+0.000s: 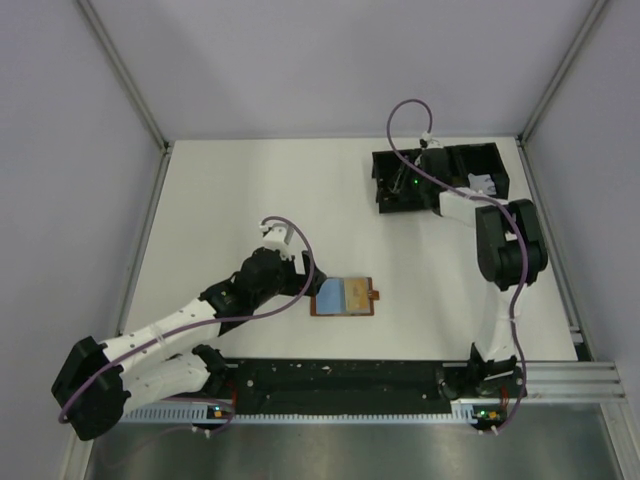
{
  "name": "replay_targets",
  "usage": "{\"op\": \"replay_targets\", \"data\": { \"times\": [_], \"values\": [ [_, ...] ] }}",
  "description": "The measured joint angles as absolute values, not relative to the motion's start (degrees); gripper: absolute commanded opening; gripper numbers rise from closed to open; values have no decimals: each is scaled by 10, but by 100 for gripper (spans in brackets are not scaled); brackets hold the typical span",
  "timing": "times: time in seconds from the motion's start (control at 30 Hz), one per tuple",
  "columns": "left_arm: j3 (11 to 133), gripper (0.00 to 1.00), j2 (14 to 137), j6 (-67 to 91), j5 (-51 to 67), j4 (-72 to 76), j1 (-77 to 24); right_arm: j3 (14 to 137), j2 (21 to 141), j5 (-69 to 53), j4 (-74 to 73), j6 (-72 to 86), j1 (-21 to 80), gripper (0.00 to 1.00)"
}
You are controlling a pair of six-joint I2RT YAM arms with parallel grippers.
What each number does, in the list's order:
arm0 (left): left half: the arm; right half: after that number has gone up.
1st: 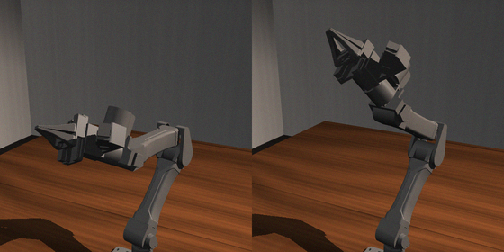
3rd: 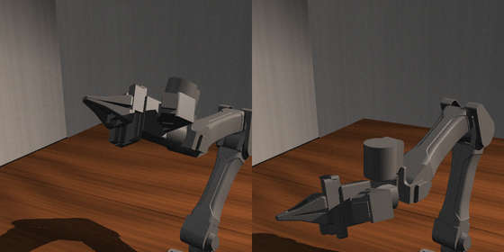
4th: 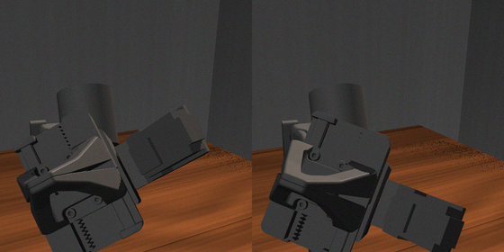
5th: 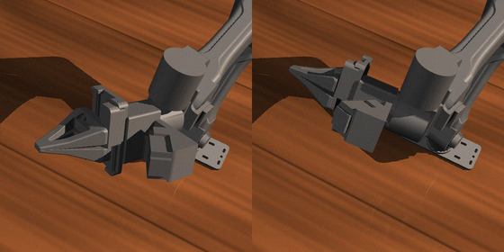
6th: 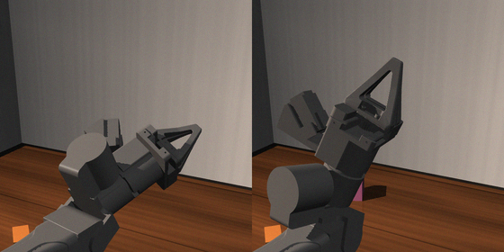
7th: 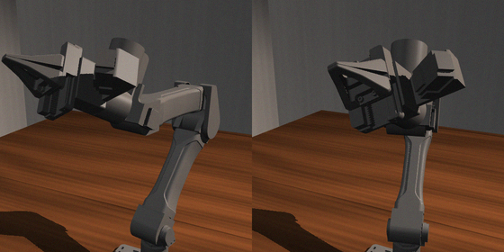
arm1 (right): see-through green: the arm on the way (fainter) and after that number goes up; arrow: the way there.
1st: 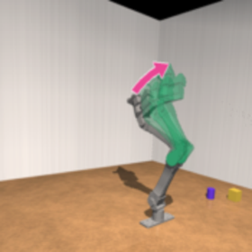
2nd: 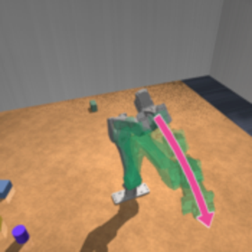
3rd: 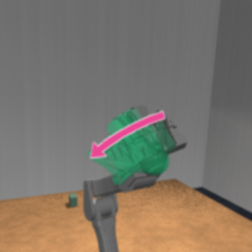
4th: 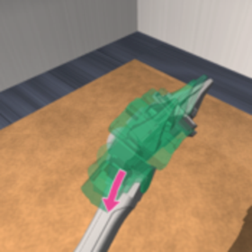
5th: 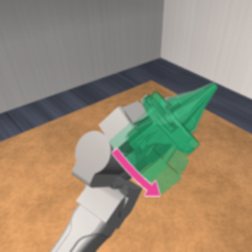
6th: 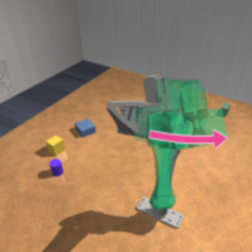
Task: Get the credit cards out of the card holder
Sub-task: Place the credit card in the storage box, then remove the credit card from the card holder.
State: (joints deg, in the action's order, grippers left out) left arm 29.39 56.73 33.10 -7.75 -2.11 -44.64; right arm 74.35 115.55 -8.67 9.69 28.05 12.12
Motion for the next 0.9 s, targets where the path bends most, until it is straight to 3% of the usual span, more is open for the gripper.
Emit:
{"op": "replay_targets", "data": {
  "times": [0.07,0.27,0.63,0.83,0.9],
  "values": [
    [294,99,567,333,-72,-22,-446,744,1146,-72,72,263,121,53],
    [294,99,568,345,-53,-22,-446,743,1057,-30,1,211,121,62],
    [305,97,631,370,22,-15,-446,641,804,-56,-32,197,158,62],
    [349,86,704,379,80,-13,-446,544,748,-118,-64,218,230,62],
    [359,83,721,381,94,-10,-446,520,738,-138,-69,228,249,56]
  ]
}}
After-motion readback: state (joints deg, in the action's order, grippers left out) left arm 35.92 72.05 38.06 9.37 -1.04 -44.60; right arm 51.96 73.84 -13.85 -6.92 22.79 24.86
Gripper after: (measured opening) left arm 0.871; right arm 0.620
